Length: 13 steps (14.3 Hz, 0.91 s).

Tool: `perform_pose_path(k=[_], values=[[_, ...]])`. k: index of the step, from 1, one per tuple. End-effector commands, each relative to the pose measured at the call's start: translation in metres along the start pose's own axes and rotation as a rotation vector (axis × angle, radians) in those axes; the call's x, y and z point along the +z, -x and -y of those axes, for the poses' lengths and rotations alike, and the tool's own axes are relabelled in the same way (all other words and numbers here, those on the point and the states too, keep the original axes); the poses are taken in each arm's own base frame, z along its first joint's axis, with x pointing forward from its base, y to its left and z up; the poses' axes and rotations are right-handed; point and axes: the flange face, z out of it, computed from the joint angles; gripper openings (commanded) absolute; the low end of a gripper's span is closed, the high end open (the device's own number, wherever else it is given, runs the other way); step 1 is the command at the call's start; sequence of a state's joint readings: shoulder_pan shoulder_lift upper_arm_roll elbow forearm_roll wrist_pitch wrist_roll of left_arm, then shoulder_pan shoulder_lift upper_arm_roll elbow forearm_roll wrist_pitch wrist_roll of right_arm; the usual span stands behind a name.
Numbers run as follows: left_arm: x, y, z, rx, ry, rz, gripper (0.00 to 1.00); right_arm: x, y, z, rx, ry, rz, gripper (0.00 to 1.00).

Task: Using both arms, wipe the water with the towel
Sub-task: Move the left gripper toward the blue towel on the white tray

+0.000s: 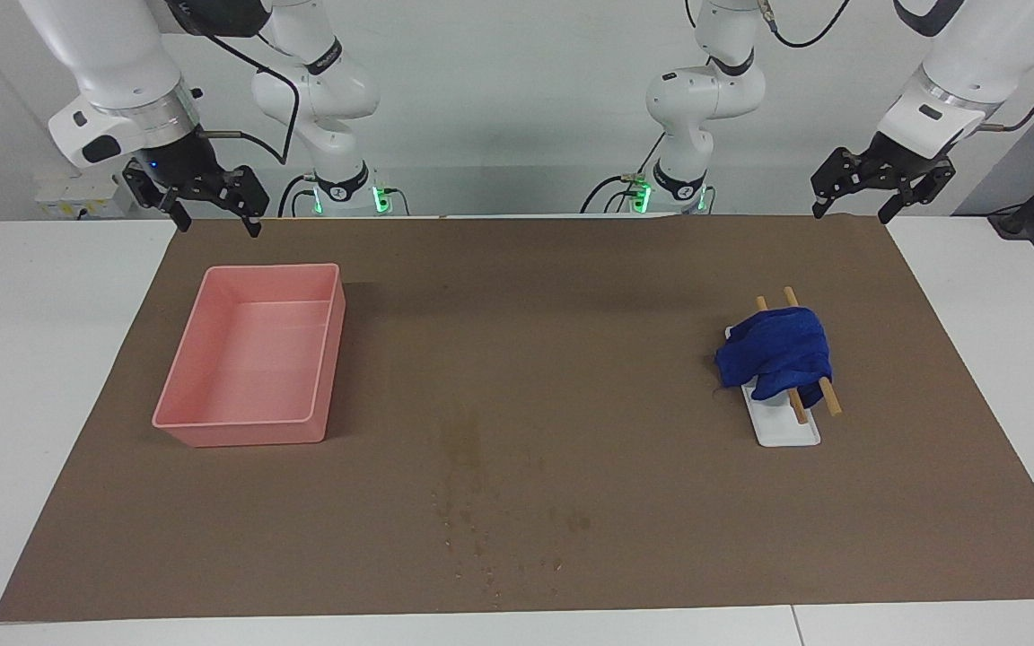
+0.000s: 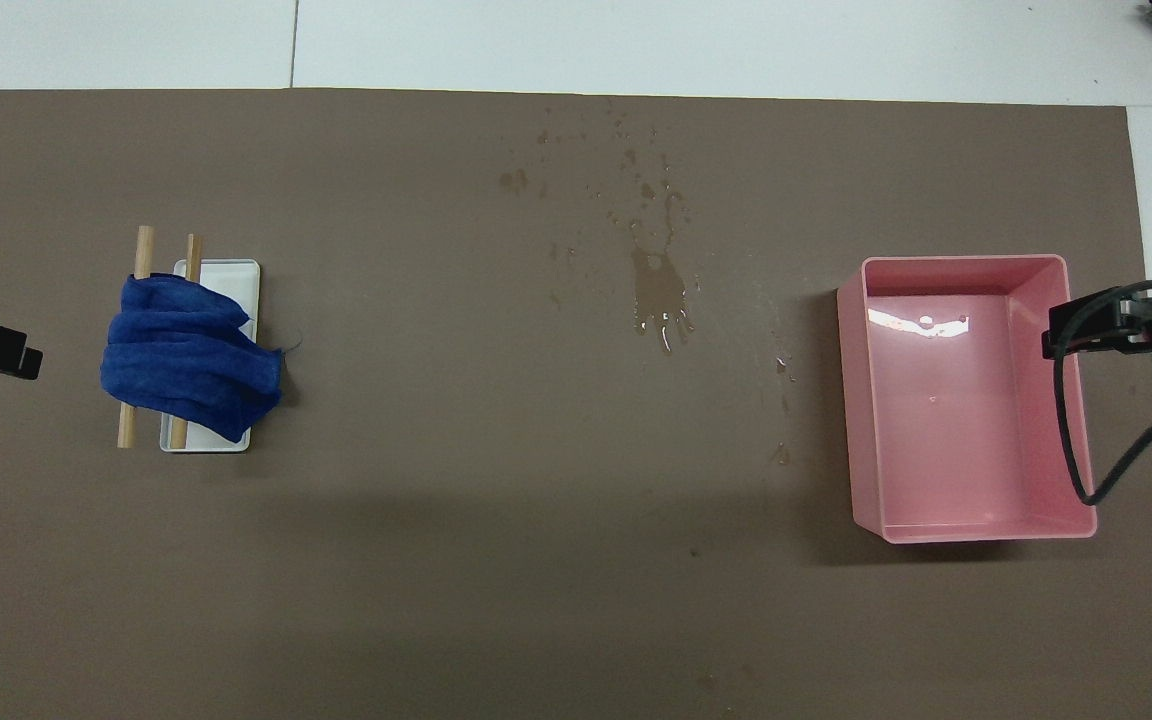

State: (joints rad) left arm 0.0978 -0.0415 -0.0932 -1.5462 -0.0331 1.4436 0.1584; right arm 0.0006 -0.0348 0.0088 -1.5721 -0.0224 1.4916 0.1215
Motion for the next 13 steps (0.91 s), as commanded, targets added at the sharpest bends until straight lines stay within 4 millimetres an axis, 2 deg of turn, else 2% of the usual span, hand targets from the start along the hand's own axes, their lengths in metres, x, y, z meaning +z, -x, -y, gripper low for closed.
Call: perform_pose_path(k=[1,4,7,10,13], values=[[-0.006,0.003,-0.001,0.009,-0.016,-0.02,1.0,-0.001,0.006,-0.005,-0.016,-0.005,-0.01,1.0],[-0.005,0.003,-0.002,0.007,-0.021,-0.019,1.0,-0.001,0.007,-0.004,-0.013,-0.005,-0.01,1.0],[0.014,0.002,0.003,-0.014,-0.033,-0.087,1.0,-0.001,0.008,-0.004,-0.013,-0.004,-0.007,1.0],[0.052,-0.01,0.009,-0.053,-0.052,-0.192,1.0,-0.001,0.008,-0.005,-0.011,-0.004,-0.005,1.0],[0.111,-0.026,0.026,-0.075,-0.063,-0.247,1.0,-0.001,0.008,-0.004,-0.011,-0.004,-0.005,1.0]])
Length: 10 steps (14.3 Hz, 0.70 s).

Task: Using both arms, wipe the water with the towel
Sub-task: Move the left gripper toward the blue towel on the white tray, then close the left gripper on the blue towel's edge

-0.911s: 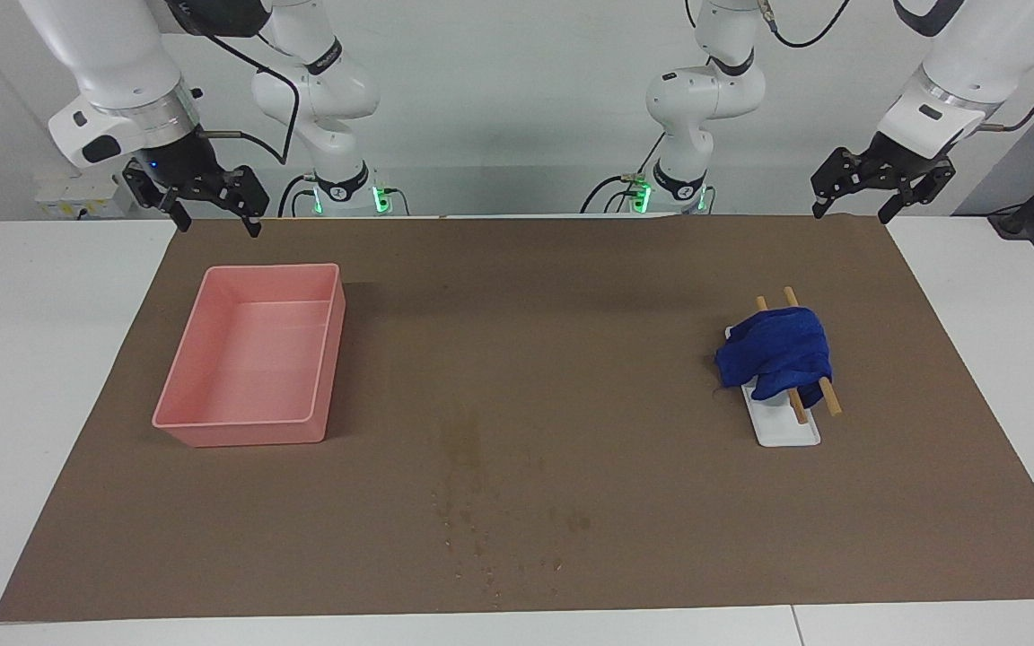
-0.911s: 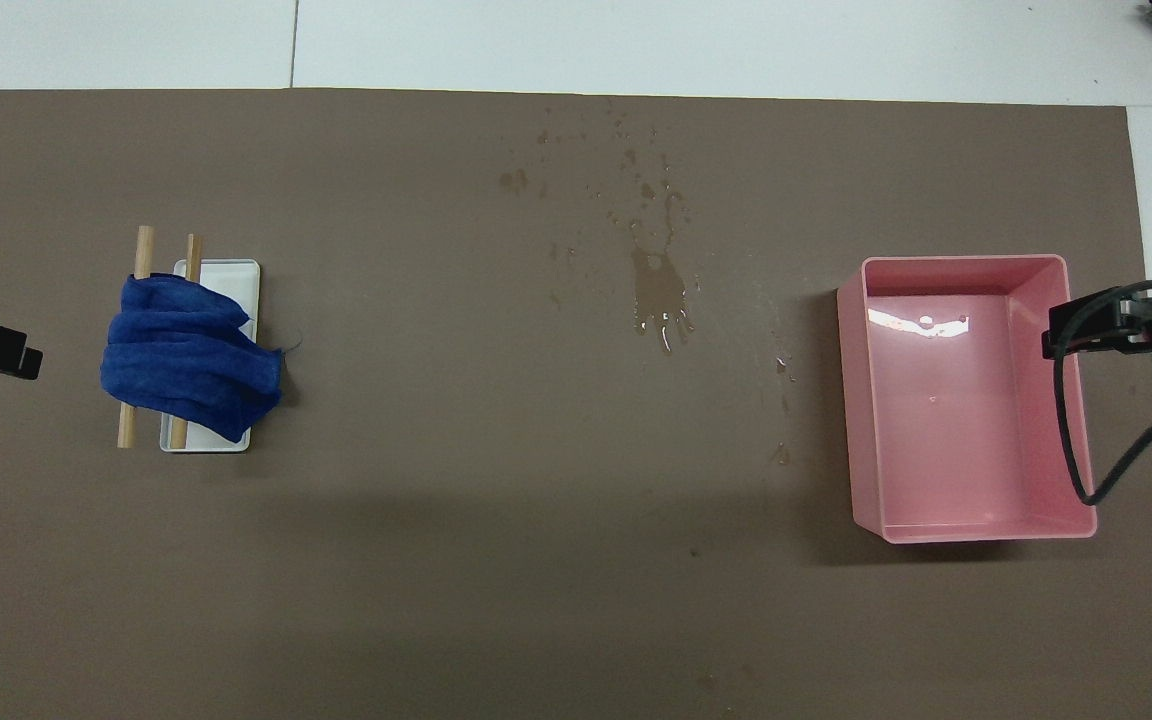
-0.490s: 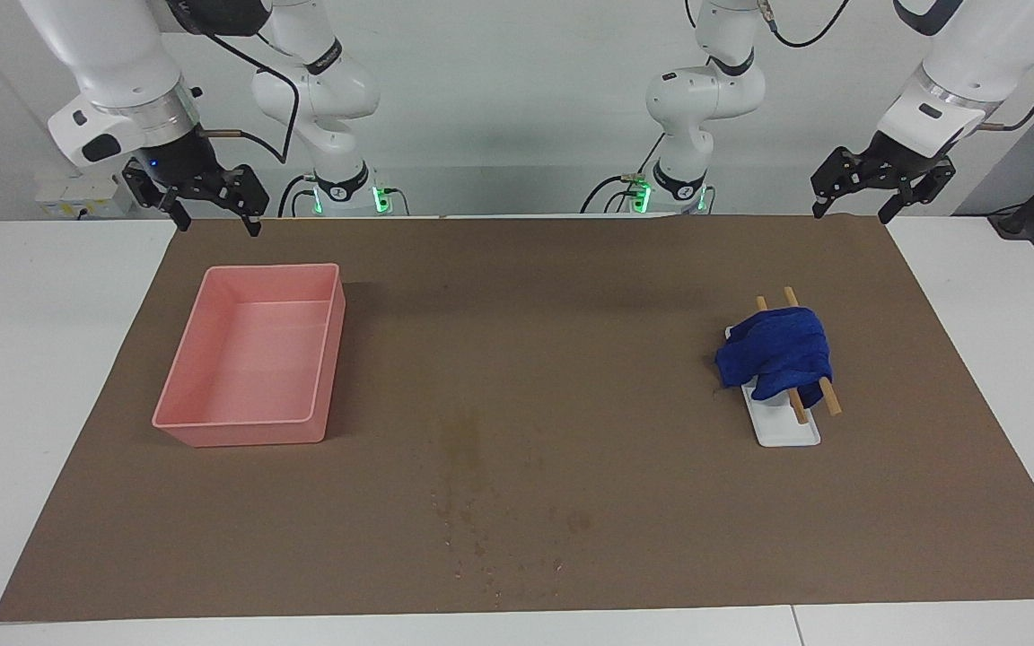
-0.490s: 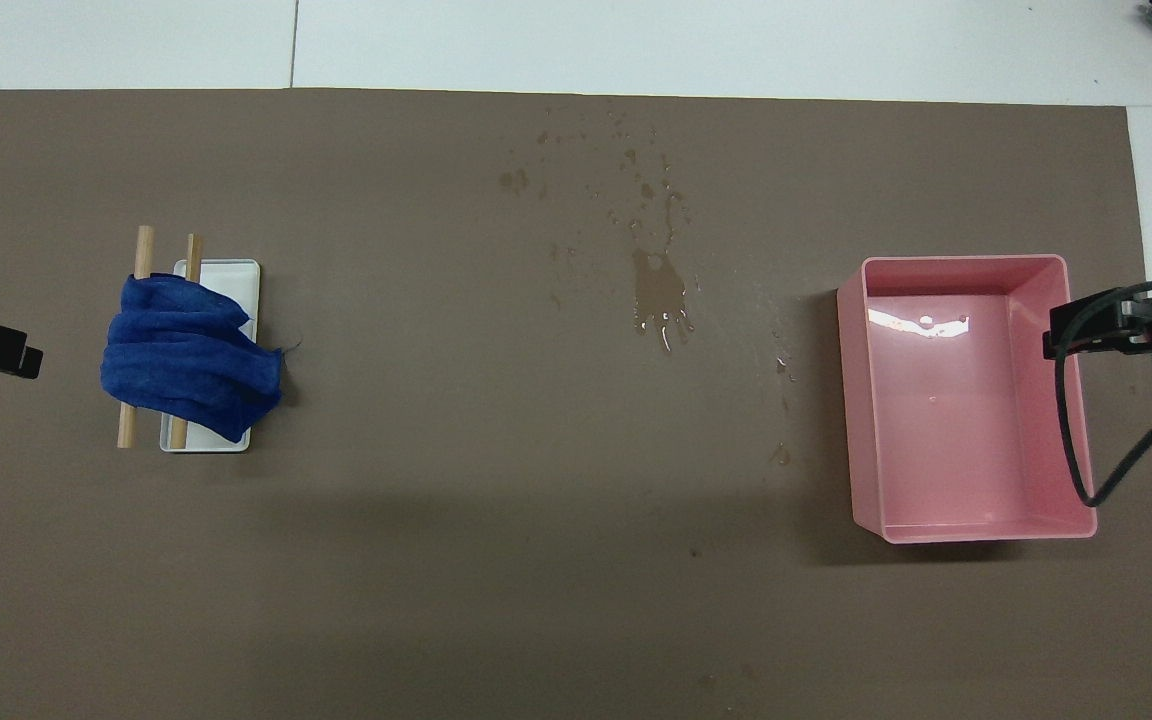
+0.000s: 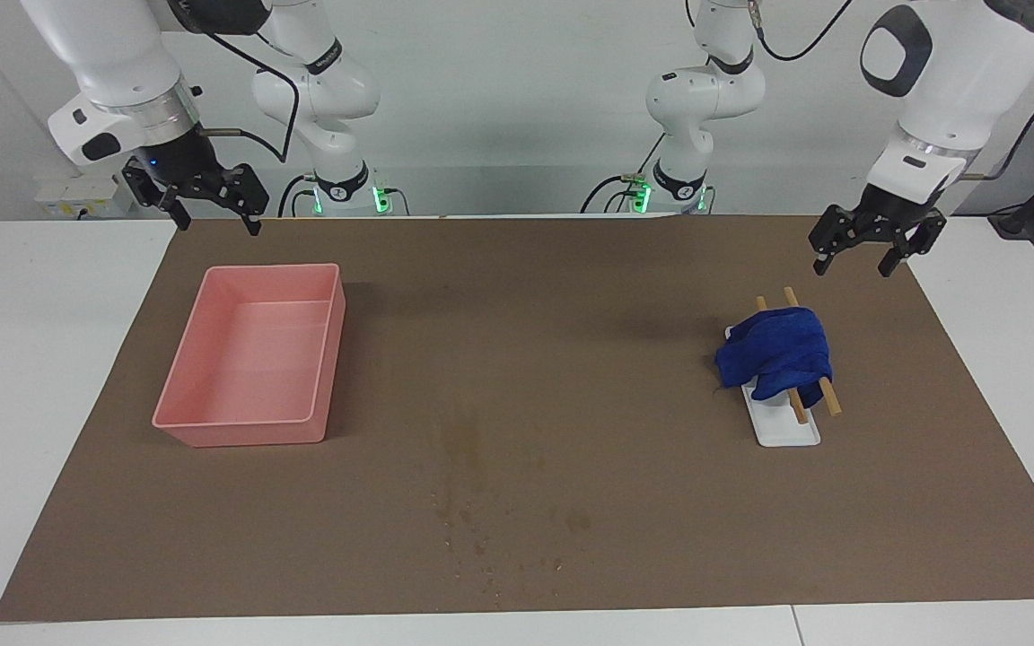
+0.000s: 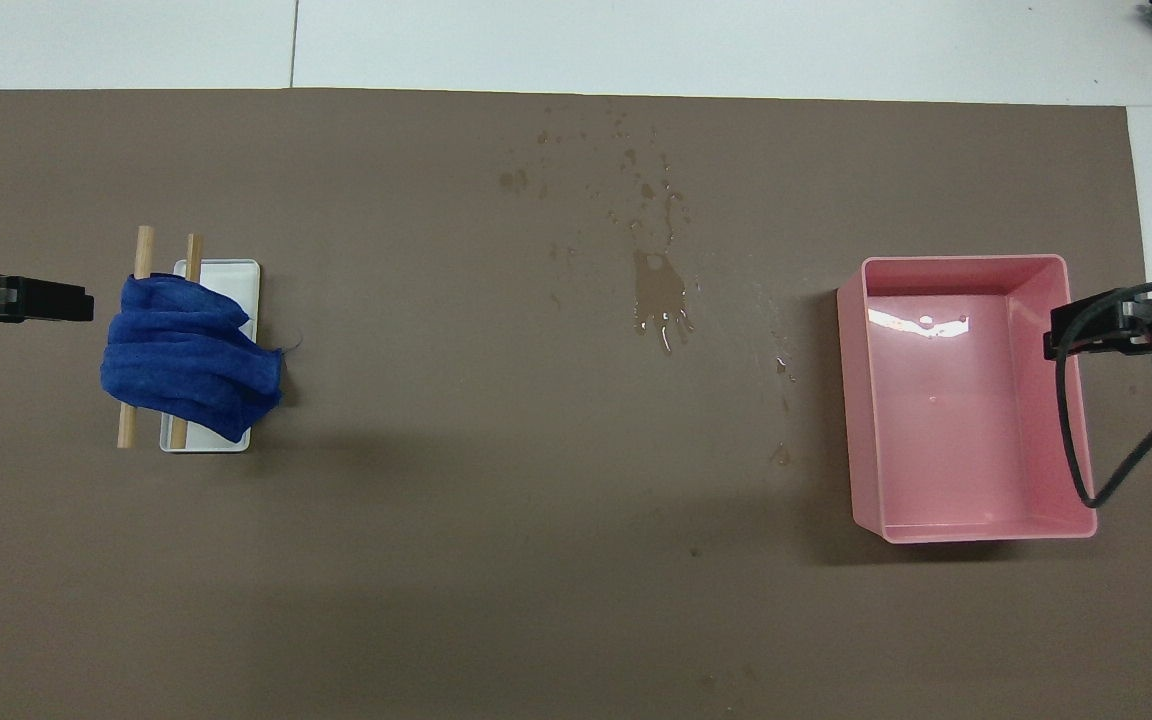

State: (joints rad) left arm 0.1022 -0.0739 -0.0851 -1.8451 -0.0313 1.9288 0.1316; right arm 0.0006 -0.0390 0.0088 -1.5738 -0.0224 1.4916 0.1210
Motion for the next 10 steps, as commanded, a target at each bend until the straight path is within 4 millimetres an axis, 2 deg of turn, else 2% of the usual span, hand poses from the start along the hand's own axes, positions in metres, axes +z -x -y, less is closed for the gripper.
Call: perform_pose_path(k=[1,4,7,10], values=[[0.047,0.009,0.011,-0.028,-0.027,-0.031,1.0,0.0,0.007,-0.004,-0.009,-0.004,-0.003,1.0],[0.087,0.008,0.017,-0.048,-0.063,0.013,1.0,0.002,0.007,-0.003,-0.009,-0.003,0.0,1.0],[0.127,0.02,0.015,-0.099,-0.063,-0.031,1.0,0.002,0.009,-0.003,-0.008,-0.005,-0.001,1.0],[0.138,0.018,0.015,-0.1,-0.061,-0.038,1.0,0.006,0.011,-0.002,-0.009,-0.002,0.006,1.0]])
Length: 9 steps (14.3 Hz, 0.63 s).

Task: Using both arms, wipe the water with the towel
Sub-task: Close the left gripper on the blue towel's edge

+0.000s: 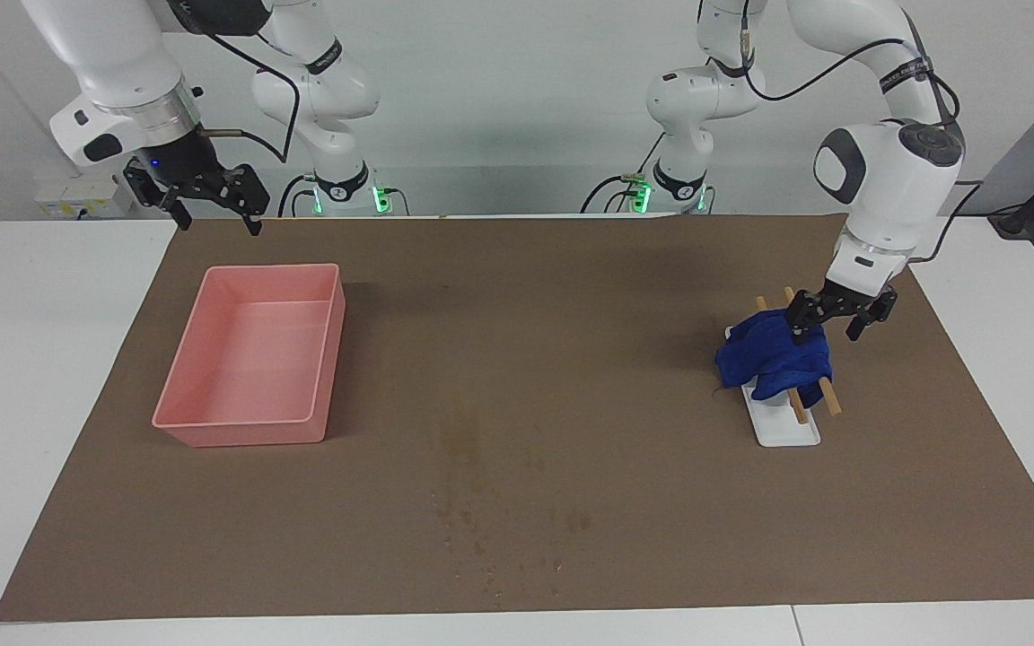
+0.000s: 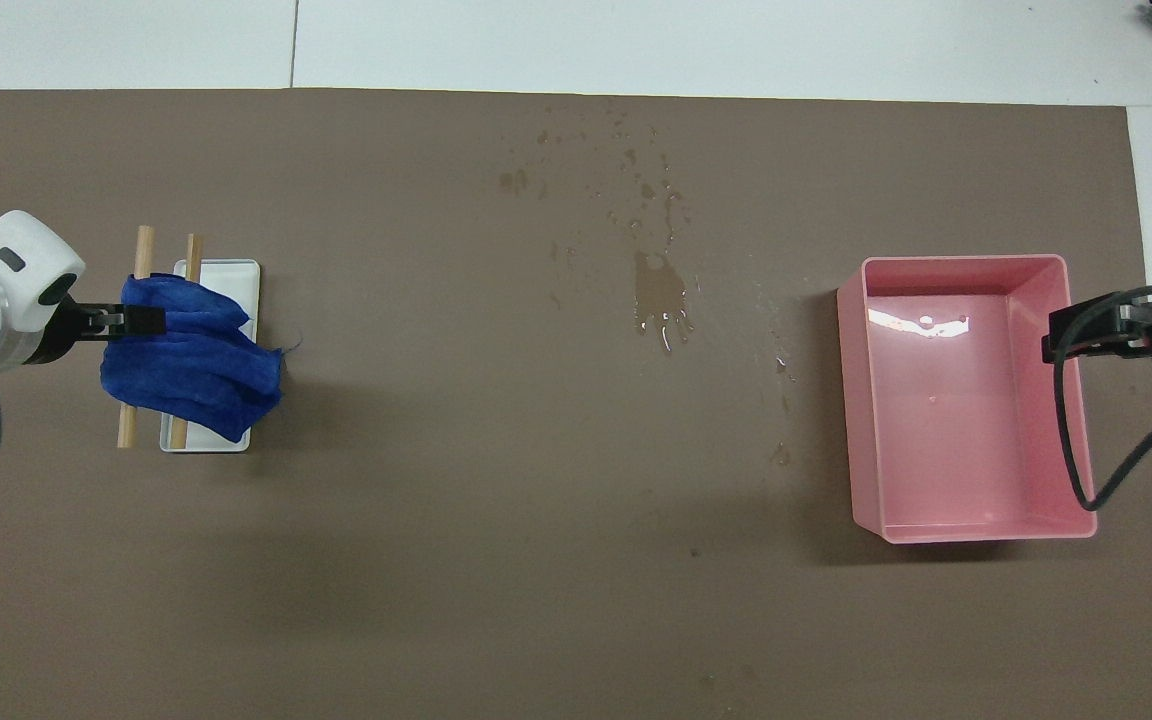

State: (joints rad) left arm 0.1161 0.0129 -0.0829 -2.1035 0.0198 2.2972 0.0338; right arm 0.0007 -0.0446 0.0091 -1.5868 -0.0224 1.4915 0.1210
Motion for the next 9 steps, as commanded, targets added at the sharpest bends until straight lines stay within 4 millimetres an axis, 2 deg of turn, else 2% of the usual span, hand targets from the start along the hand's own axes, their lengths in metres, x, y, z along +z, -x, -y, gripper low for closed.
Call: perform_pose_path(k=[1,2,6,8,9], values=[[0.0059,0.0052,-0.0006,-0.015,-0.018,-0.012,1.0,0.0034,0.0097,-0.0023,-0.009,-0.003,0.0,1.0],[0.0119,0.0091,-0.0018,-0.035,-0.017,-0.008,0.94,0.0041,0.0102,-0.0022,-0.009,-0.004,0.002,1.0],[0.0123,0.0102,-0.0036,-0.044,-0.017,-0.002,0.54,0.0057,0.0122,-0.0032,-0.009,-0.004,0.004,1.0],[0.0111,0.0093,-0.006,-0.057,-0.016,-0.004,0.43,0.0083,0.0131,-0.0032,-0.009,-0.004,0.008,1.0],[0.0106,0.0083,-0.0068,-0.06,-0.016,-0.005,0.43,0.0083,0.013,-0.004,-0.008,-0.004,0.008,1.0]])
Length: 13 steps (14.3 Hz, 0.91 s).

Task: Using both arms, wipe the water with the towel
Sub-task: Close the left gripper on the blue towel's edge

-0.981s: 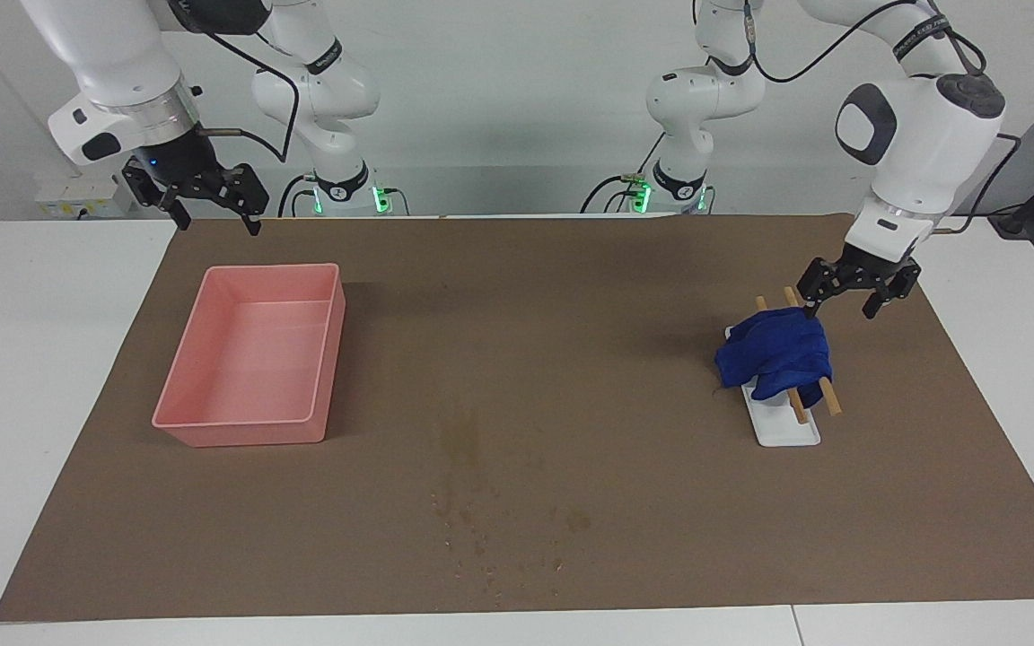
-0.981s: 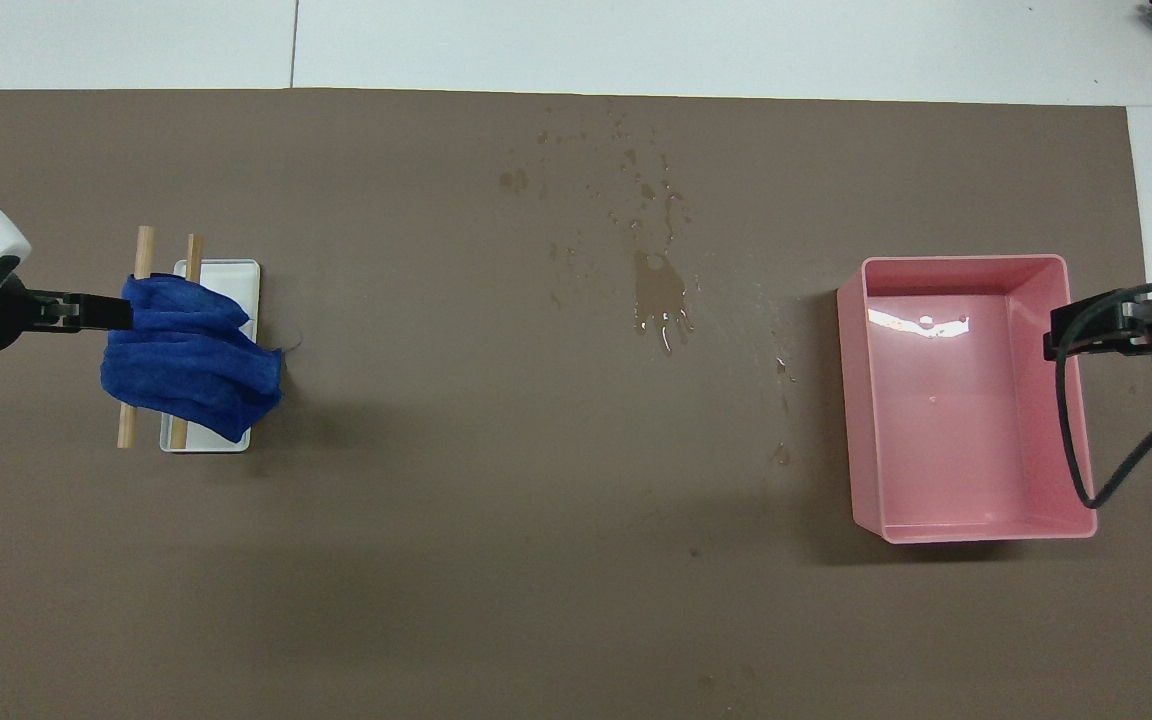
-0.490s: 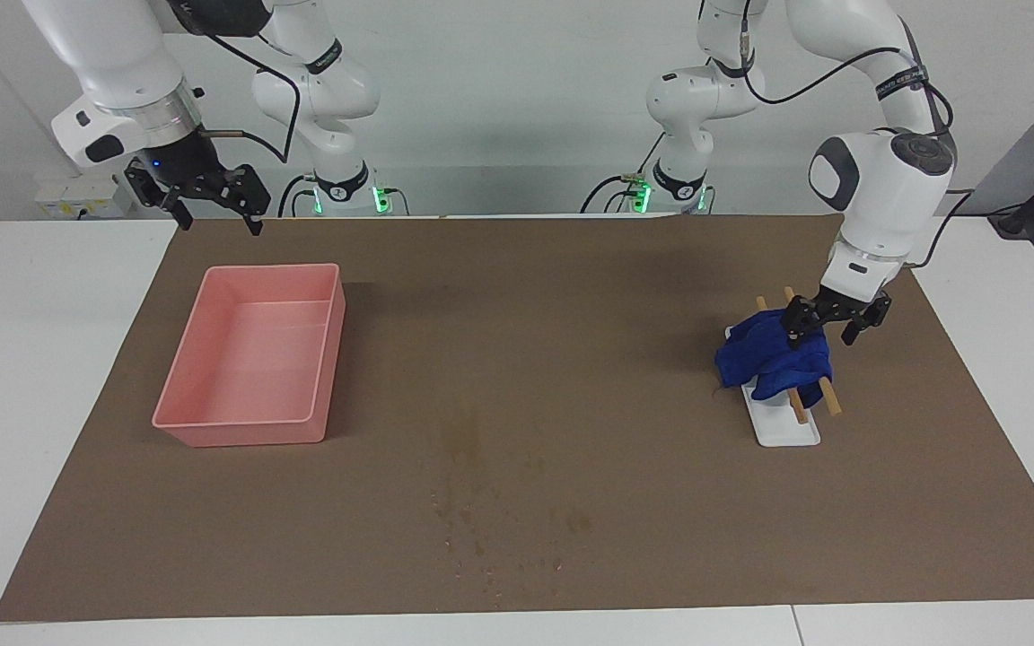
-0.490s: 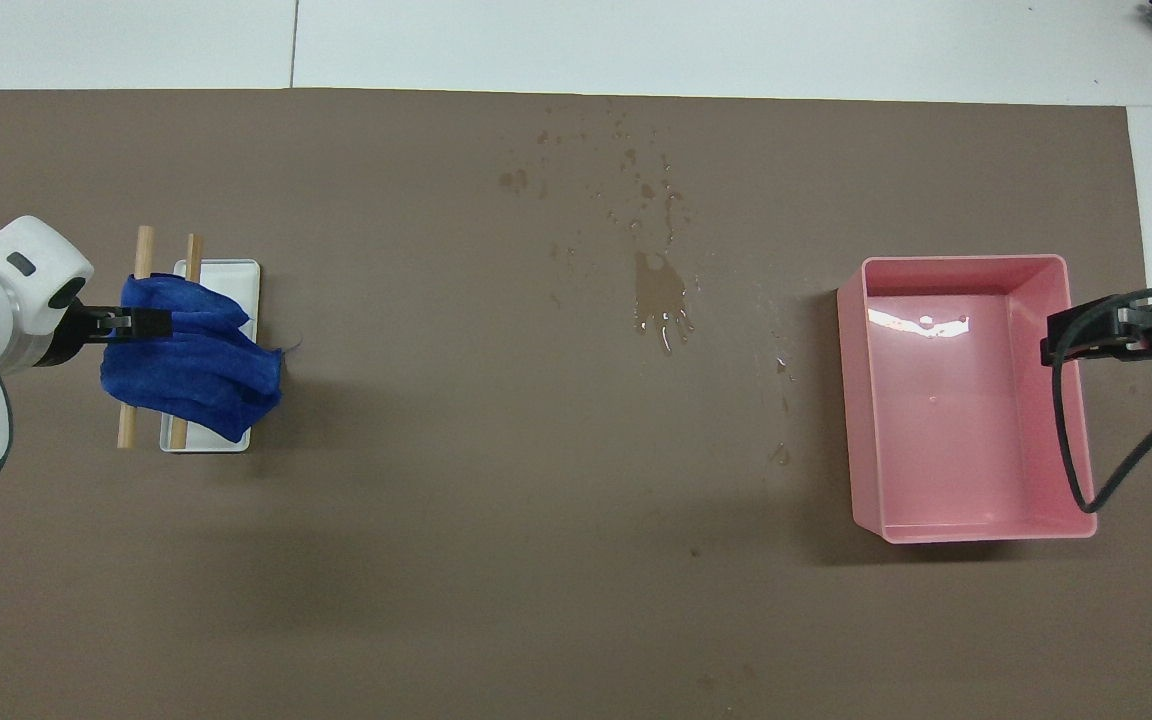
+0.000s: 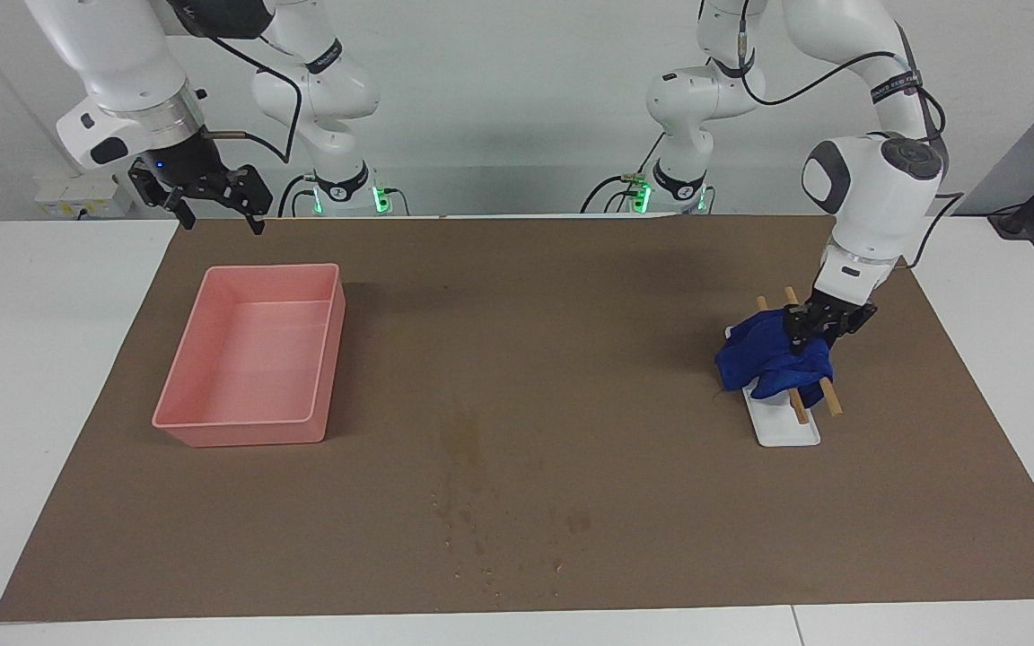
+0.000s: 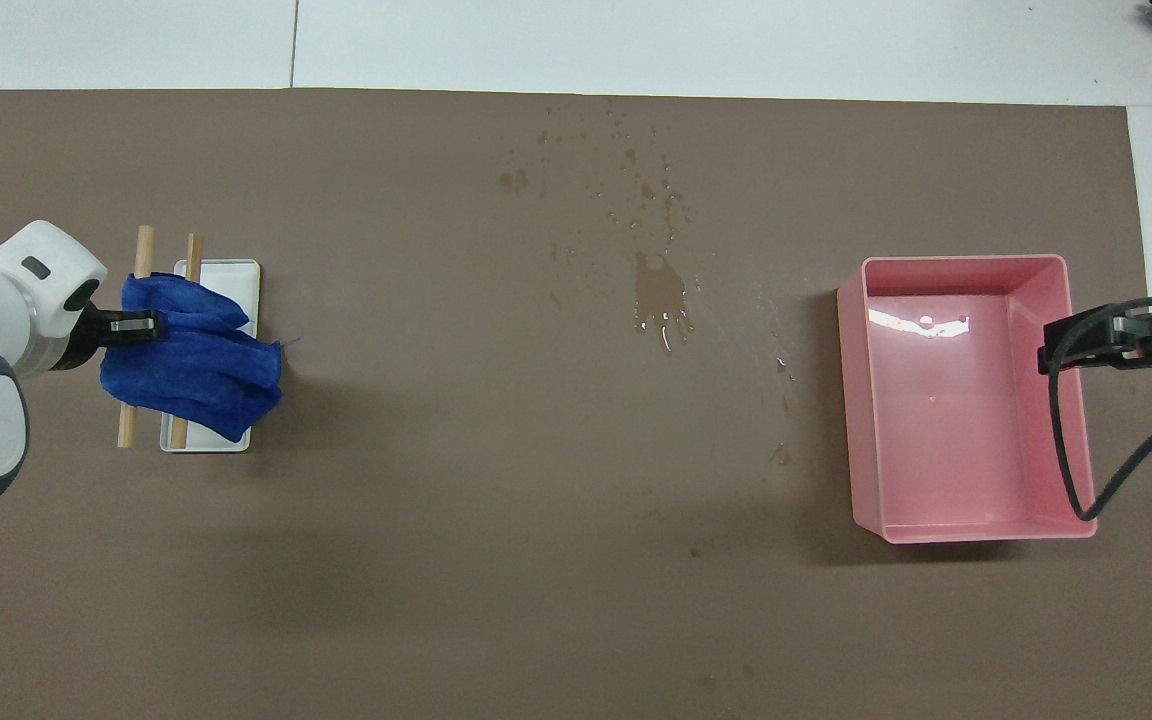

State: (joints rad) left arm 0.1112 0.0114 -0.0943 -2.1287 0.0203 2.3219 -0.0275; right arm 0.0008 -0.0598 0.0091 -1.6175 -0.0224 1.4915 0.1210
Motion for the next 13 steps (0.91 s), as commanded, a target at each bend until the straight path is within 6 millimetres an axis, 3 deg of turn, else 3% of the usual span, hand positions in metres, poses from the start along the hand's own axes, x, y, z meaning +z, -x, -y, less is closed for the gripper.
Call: perform_pose_path(k=[1,2,5,11,13], values=[[0.002,0.003,0.003,-0.015,-0.018,-0.004,0.43,0.002,0.009,-0.004,-0.007,-0.006,-0.007,1.0],[0.002,0.003,0.003,-0.015,-0.018,-0.004,0.38,0.001,0.009,-0.004,-0.007,-0.006,-0.009,1.0],[0.002,0.003,0.008,-0.024,-0.02,-0.006,0.0,0.003,0.011,-0.004,-0.007,-0.006,-0.007,1.0],[0.0,0.002,0.009,-0.015,-0.021,-0.001,0.0,0.005,0.011,-0.005,-0.006,-0.005,-0.005,1.0],[-0.025,-0.01,0.01,-0.021,-0.021,0.029,0.0,0.005,0.011,-0.005,-0.006,-0.005,-0.005,1.0]])
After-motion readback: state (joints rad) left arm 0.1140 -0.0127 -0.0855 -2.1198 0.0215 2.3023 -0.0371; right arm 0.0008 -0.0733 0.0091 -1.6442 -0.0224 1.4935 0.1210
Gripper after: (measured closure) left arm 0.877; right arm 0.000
